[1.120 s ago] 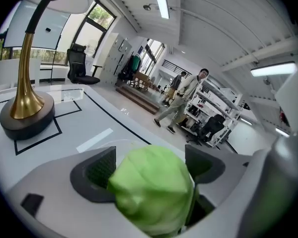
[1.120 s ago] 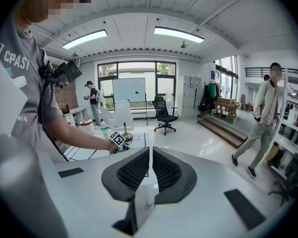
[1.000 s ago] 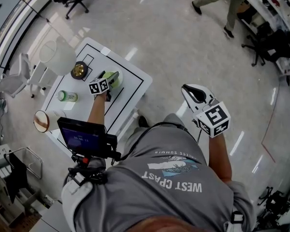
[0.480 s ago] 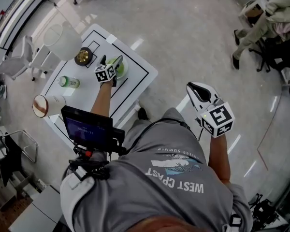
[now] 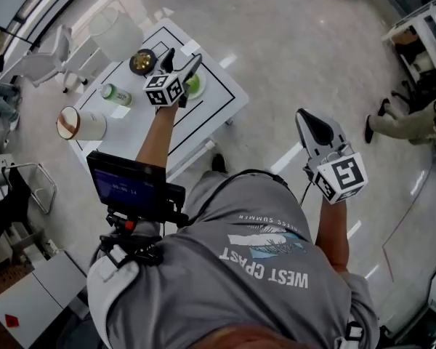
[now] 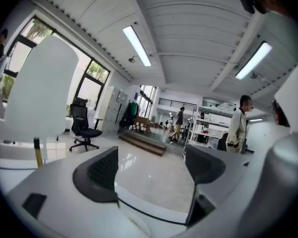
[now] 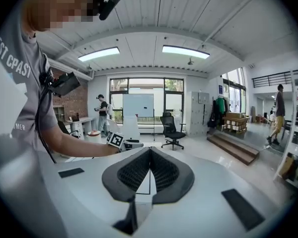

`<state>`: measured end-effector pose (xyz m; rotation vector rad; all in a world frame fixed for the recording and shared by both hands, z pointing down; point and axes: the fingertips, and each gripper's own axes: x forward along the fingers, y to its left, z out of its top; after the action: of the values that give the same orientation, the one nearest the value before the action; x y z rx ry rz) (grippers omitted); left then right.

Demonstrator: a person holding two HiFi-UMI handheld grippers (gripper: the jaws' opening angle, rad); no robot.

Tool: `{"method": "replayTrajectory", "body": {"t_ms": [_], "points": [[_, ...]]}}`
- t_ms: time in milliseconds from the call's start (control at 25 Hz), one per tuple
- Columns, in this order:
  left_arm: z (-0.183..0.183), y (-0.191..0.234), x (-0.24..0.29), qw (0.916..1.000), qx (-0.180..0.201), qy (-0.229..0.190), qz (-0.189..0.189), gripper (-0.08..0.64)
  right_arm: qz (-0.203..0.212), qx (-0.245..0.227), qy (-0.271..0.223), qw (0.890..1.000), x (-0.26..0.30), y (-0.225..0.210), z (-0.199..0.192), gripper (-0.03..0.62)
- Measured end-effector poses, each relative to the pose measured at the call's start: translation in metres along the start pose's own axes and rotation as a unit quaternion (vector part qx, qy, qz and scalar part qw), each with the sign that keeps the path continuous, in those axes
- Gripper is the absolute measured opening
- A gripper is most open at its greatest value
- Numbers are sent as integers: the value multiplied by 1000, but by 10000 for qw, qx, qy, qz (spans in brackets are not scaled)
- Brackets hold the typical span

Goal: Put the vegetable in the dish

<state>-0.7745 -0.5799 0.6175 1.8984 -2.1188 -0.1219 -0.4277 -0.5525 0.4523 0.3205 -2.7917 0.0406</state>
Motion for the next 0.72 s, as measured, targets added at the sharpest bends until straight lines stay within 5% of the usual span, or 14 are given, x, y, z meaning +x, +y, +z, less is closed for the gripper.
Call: {"method": "replayTrajectory", "body": {"t_ms": [120, 320, 440, 600, 720], "points": [[71, -68, -41, 9969, 494, -537, -303, 308, 483, 136, -429, 9978, -29, 7, 24, 6], [158, -188, -112, 9803, 1110, -1287, -1002, 22, 1282, 51, -979, 9869, -59, 25, 53, 6], [177, -264, -150, 9704, 1424, -1322, -1434, 8, 1730, -21, -1212, 9774, -84, 42, 66, 6], [177, -356, -194, 9581, 1964, -1449, -1500, 8, 2332, -155, -1415, 9620, -134, 63, 60, 6], [189, -356, -205, 9554, 2099, -1611, -1313, 8, 2729, -173, -1449, 9509, -113, 74, 64, 6]]}}
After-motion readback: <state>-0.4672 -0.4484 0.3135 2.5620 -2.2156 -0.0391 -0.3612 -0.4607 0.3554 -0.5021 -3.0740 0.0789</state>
